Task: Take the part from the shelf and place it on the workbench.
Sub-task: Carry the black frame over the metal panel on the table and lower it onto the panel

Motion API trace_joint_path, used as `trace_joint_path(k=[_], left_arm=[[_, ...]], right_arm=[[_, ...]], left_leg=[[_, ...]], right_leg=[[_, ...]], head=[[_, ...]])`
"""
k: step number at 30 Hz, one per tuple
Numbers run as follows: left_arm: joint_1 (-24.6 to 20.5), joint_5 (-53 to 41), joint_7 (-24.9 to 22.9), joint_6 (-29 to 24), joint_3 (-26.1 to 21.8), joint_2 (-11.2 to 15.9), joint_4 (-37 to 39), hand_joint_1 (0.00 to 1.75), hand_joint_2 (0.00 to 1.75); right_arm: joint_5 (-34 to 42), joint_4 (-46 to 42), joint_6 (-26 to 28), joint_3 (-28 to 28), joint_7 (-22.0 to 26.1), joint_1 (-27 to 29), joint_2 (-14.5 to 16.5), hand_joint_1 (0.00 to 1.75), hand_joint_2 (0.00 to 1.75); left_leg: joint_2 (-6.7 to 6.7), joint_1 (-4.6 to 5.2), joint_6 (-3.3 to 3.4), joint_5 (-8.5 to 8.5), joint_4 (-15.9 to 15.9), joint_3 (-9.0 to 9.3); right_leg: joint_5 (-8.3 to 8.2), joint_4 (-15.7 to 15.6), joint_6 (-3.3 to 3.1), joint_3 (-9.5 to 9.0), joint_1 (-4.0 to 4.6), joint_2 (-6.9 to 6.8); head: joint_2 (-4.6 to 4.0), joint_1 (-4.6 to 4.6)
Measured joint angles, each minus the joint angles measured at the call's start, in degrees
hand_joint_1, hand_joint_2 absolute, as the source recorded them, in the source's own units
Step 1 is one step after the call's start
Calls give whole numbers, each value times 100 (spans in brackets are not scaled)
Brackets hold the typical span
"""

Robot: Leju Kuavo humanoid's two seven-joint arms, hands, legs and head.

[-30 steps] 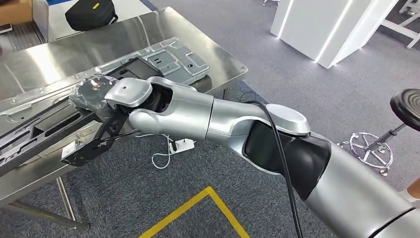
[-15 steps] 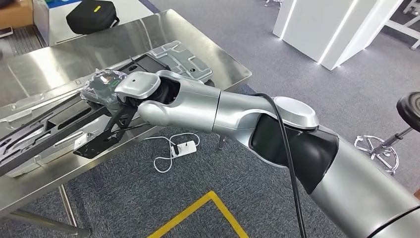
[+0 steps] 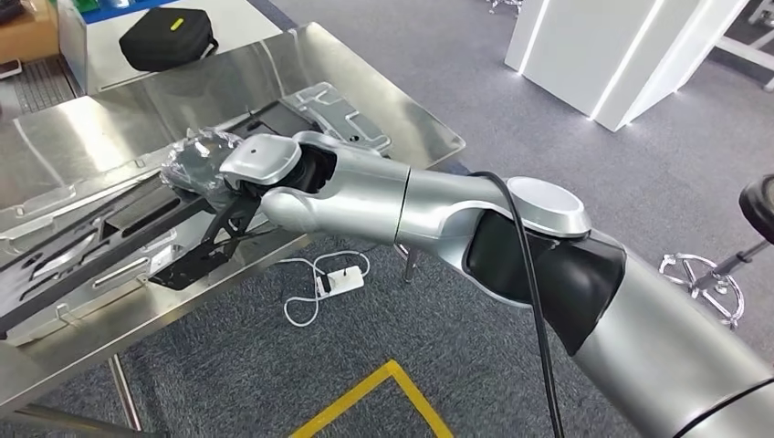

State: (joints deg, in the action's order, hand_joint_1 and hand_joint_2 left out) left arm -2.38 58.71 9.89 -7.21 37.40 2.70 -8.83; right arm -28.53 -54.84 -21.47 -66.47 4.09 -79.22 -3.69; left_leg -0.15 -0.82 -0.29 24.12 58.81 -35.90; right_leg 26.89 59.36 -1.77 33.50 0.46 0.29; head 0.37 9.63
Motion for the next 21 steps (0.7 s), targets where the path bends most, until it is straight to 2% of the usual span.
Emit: trace_joint_path(k=[2, 3, 4, 6, 7, 8, 9, 11, 12, 13, 15, 17, 18, 19, 21], left_arm=[[6, 2, -9, -3, 1, -2, 0, 0, 175], [8, 3, -13, -4, 2, -3, 0, 0, 175], [7, 4, -14, -4, 2, -4, 0, 0, 175], [-1, 4, -14, -4, 3, -2, 0, 0, 175], [-4, 4, -14, -3, 3, -1, 0, 0, 175], [-4, 4, -15, -3, 4, 0, 0, 0, 175], [-1, 3, -16, -2, 5, 1, 0, 0, 175], [10, 2, -19, -2, 7, 0, 0, 0, 175], [11, 0, -20, -2, 7, -1, 0, 0, 175], [9, -1, -20, -2, 8, -1, 0, 0, 175], [-1, -5, -19, 2, 11, -2, 0, 0, 175], [-7, -7, -19, 6, 14, -1, 0, 0, 175], [-7, -7, -19, 7, 14, 0, 0, 0, 175], [-6, -7, -19, 7, 15, 1, 0, 0, 175], [-4, -7, -19, 9, 16, 2, 0, 0, 175]], right_arm=[[29, -15, 4, 0, 1, -2, -13, 175, 175], [46, -24, 9, 0, 1, -12, -26, 175, 175], [58, -31, 18, 0, -3, -20, -45, 175, 175], [71, -34, 39, -7, -11, -17, -83, 175, 175], [74, -35, 48, -14, -16, 2, -102, 175, 175], [77, -35, 53, -21, -21, 24, -118, 175, 175], [78, -35, 58, -27, -26, 41, -135, 175, 175], [78, -34, 85, -31, -32, 55, -167, 175, 175], [79, -33, 102, -32, -32, 53, -187, 175, 175], [82, -32, 119, -33, -31, 54, -203, 175, 175], [92, -31, 133, -37, -23, 66, -222, 175, 175], [104, -31, 134, -39, -15, 82, -234, 175, 175], [113, -29, 135, -39, -14, 78, -241, 175, 175], [126, -28, 135, -38, -15, 69, -246, 175, 175], [158, -26, 133, -38, -8, 64, -248, 175, 175]], left_leg=[[0, -33, 50, -3, -58, 49], [2, -53, 77, -2, -93, 86], [5, -68, 104, 5, -118, 122], [6, -68, 143, 41, -124, 159], [4, -71, 148, 63, -120, 176], [0, -76, 145, 89, -115, 199], [-7, -83, 134, 121, -104, 229], [-19, -99, 94, 203, -78, 301], [-25, -94, 62, 243, -61, 323], [-28, -88, 26, 271, -54, 332], [-25, -76, -52, 295, -67, 338], [-12, -88, -118, 332, -68, 360], [-6, -93, -137, 392, 32, 327], [-3, -96, -146, 493, 252, 226], [-1, -93, -148, 764, 994, -180]], right_leg=[[49, 26, 57, 4, 2, -4], [123, 153, 86, 54, -1, -3], [236, 399, 117, 176, -15, -2], [494, 1150, 172, 602, -67, -1], [544, 1454, 196, 810, -96, -4], [493, 1580, 215, 937, -123, -7], [330, 1481, 227, 951, -146, -10], [-153, 791, 230, 715, -173, -23], [-310, 446, 223, 569, -164, -28], [-375, 207, 208, 462, -148, -33], [-319, 71, 169, 393, -104, -28], [-290, 17, 104, 344, -119, -17], [-277, -10, 64, 304, -129, -16], [-263, -36, 24, 260, -138, -16], [-210, -46, -43, 192, -108, -16]], head=[[1, 2], [1, 2], [1, 3], [0, 3], [0, 4], [0, 3], [0, 3], [0, 4], [0, 5], [0, 4], [0, 4], [0, 5], [0, 3], [0, 3], [0, 2]])
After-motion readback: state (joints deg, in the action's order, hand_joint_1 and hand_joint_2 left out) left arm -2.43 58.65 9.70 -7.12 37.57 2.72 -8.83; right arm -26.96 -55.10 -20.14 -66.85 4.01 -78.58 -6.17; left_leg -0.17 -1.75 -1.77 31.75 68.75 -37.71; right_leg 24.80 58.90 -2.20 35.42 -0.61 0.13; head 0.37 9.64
